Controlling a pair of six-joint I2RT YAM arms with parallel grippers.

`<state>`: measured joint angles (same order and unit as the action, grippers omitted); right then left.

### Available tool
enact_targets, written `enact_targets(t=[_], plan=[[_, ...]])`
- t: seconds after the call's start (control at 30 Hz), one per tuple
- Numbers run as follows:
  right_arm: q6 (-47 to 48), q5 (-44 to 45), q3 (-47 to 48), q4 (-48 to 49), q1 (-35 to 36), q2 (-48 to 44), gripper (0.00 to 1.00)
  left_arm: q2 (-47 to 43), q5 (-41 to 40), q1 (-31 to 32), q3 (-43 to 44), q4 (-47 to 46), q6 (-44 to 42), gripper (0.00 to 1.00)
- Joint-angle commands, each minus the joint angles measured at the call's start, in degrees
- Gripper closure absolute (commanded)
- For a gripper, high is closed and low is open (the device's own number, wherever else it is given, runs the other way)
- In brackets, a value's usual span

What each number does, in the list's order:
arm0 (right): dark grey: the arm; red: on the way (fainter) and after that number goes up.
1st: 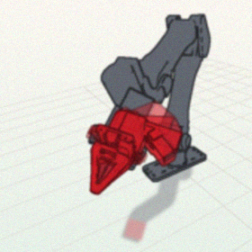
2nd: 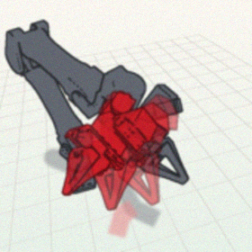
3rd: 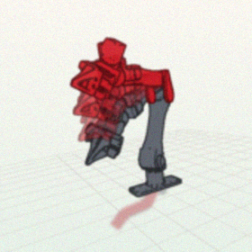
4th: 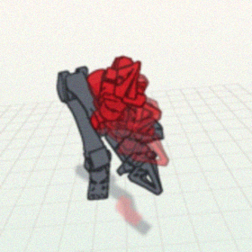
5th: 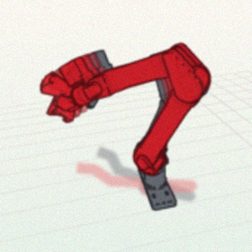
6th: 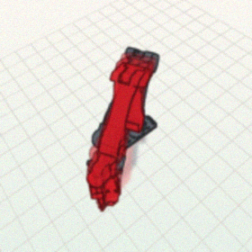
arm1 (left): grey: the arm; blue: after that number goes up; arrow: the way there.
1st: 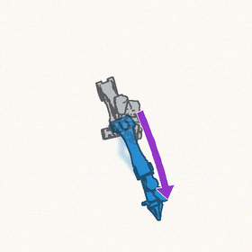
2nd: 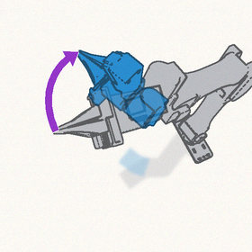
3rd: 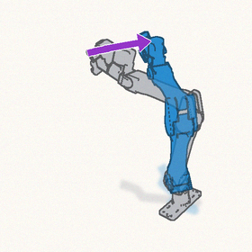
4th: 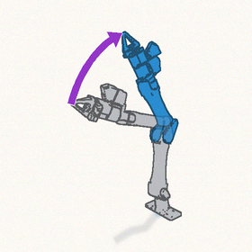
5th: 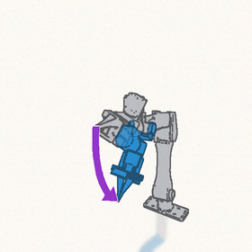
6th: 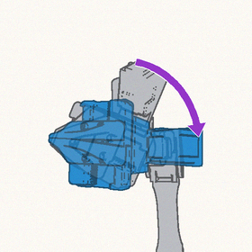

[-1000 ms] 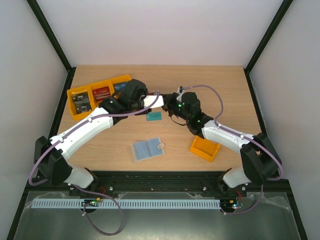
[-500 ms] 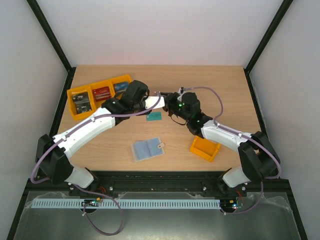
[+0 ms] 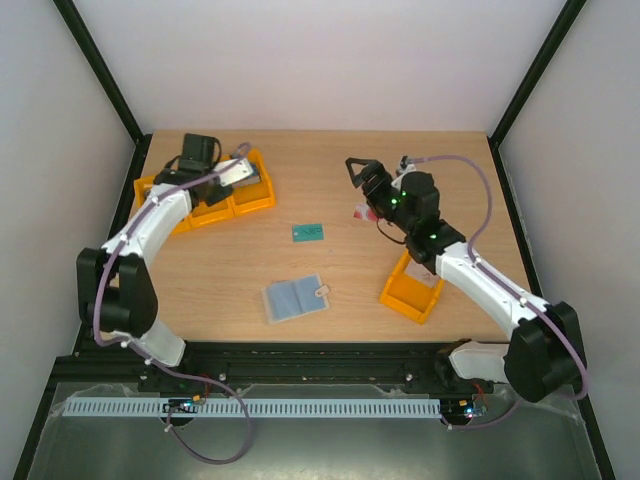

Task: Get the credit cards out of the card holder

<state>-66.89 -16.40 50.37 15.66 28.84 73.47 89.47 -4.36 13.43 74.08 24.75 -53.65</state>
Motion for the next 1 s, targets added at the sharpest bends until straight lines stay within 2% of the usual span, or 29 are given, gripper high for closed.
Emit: enact_targets(t=[0.0,0.2,0.43,0.83,0.97], plan=[[11.7,2.3,2.6,-7.7,-3.3,-3.5,0.01,6.2,0.2,-7.9,4.3,-0.1,-4.4,0.98],[15.8,-1.2,1.8,-10.4,-7.8,-3.3,0.01,12.7,1.0,-11.3,7.6,-2.6,-6.0,0.98],[15.4,-4.9,0.1,-9.1,-10.1,-1.2,0.01,20.1,-5.5,-11.5,9.8,-5.8,-8.7,0.98],[15.3,-6.7,0.2,-8.5,-11.6,-0.2,0.01,23.0,-10.0,-11.9,7.6,-10.2,-15.2,0.98],[15.4,-7.2,0.3,-8.5,-11.9,0.1,0.01,23.6,-10.8,-12.2,4.7,-16.1,-16.8,0.98]])
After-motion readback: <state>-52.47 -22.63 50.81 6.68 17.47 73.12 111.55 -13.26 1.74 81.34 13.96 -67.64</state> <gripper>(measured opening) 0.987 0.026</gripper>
